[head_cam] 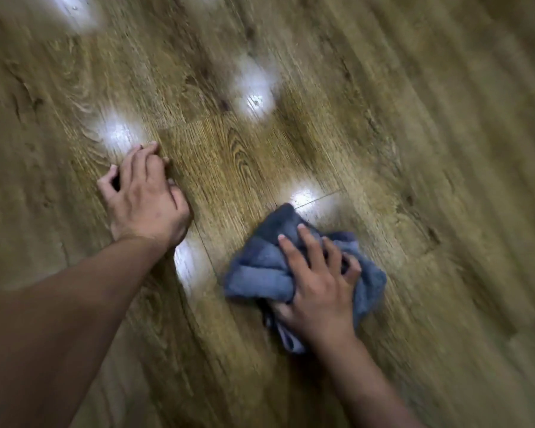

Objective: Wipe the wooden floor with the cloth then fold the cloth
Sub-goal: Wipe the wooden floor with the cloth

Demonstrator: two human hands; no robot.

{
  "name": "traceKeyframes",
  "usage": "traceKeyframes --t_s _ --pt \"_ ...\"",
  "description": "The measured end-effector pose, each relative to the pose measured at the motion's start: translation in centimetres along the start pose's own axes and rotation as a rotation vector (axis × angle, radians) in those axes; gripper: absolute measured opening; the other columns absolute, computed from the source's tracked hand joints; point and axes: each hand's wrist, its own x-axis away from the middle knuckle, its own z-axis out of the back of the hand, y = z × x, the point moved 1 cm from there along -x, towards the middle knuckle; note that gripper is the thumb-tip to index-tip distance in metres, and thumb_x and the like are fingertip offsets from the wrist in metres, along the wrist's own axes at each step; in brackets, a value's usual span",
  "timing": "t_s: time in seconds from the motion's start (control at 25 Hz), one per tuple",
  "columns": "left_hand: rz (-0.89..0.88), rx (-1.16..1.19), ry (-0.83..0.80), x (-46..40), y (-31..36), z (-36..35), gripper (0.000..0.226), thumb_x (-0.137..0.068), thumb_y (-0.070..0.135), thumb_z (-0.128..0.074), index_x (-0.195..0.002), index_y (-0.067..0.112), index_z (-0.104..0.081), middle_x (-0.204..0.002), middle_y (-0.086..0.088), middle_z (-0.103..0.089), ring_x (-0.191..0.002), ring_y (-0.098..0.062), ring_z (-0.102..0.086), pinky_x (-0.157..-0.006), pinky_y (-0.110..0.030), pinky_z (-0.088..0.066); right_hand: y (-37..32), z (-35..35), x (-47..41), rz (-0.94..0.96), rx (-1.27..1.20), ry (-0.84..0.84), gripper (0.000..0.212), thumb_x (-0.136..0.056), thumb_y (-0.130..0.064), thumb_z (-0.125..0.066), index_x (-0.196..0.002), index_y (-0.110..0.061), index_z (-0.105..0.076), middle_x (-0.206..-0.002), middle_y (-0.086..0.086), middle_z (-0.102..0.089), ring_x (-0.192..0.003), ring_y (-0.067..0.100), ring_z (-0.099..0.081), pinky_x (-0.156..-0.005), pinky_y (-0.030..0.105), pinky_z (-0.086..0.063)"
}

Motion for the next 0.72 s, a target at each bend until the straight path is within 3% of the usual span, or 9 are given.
traceKeyframes --t_s 0.16,0.24,0.36,0.44,0.52,0.64,0.72 --pt "0.007 -0.078 -0.054 0.1 0.4 0.4 0.045 -0.084 0.033 -0.033 -0.117 0.008 -0.050 -0.141 -0.010 -0.048 -0.141 -0.026 -0.035 -0.109 -0.054 -0.024 11.9 0.9 -6.6 -0.563 0.055 0.024 0.085 -0.063 -0.070 -0.044 -0.141 -0.036 -0.044 -0.148 -0.001 -0.042 -0.120 0.036 -0.043 -0.102 0.058 -0.027" --pt "0.065 -0.134 -0.094 -0.8 1.5 0.9 0.045 -0.080 0.037 -0.031 -0.111 0.008 -0.048 -0.126 -0.016 -0.049 -0.126 -0.032 -0.041 -0.105 -0.059 -0.027 15.2 0.5 -9.9 -0.678 0.060 0.048 0.085 -0.065 -0.071 -0.042 -0.141 -0.034 -0.044 -0.145 0.002 -0.044 -0.122 0.038 -0.041 -0.101 0.059 -0.025" --pt "0.019 -0.079 -0.135 -2.8 7.1 0.3 0.042 -0.082 0.043 -0.033 -0.107 0.012 -0.048 -0.116 -0.014 -0.047 -0.116 -0.033 -0.043 -0.106 -0.061 -0.026 16.9 -0.1 -13.2 -0.721 0.062 0.097 0.081 -0.064 -0.071 -0.043 -0.134 -0.031 -0.049 -0.140 0.006 -0.049 -0.121 0.040 -0.042 -0.098 0.060 -0.024" --pt "-0.166 0.035 -0.168 -3.3 13.4 -1.6 0.041 -0.087 0.043 -0.039 -0.115 0.015 -0.050 -0.129 -0.009 -0.047 -0.127 -0.029 -0.041 -0.110 -0.057 -0.024 17.9 -0.3 -14.6 -0.710 0.056 0.110 0.078 -0.065 -0.071 -0.045 -0.132 -0.030 -0.050 -0.137 0.007 -0.051 -0.120 0.041 -0.043 -0.097 0.059 -0.024" --pt "-0.240 0.133 -0.186 -3.8 19.3 -3.9 0.041 -0.092 0.039 -0.046 -0.126 0.016 -0.051 -0.147 -0.006 -0.043 -0.142 -0.026 -0.032 -0.115 -0.054 -0.020 19.4 -0.2 -16.1 -0.693 0.064 0.127 0.075 -0.066 -0.070 -0.047 -0.130 -0.030 -0.051 -0.134 0.006 -0.052 -0.118 0.040 -0.044 -0.096 0.057 -0.025" --pt "-0.204 0.045 -0.213 -4.6 22.7 -7.6 0.049 -0.096 0.043 -0.040 -0.141 0.023 -0.044 -0.161 -0.002 -0.032 -0.152 -0.022 -0.018 -0.115 -0.057 -0.014 21.7 -0.7 -19.3 -0.655 0.079 0.168 0.070 -0.068 -0.068 -0.047 -0.124 -0.027 -0.054 -0.129 0.005 -0.053 -0.114 0.038 -0.045 -0.095 0.057 -0.027" --pt "-0.202 -0.045 -0.175 -4.9 22.8 -9.0 0.052 -0.094 0.047 -0.036 -0.141 0.025 -0.045 -0.160 -0.001 -0.035 -0.152 -0.021 -0.022 -0.112 -0.059 -0.017 23.6 -0.7 -21.9 -0.654 0.094 0.189 0.069 -0.068 -0.068 -0.046 -0.122 -0.026 -0.055 -0.128 0.006 -0.053 -0.114 0.039 -0.046 -0.096 0.058 -0.026"
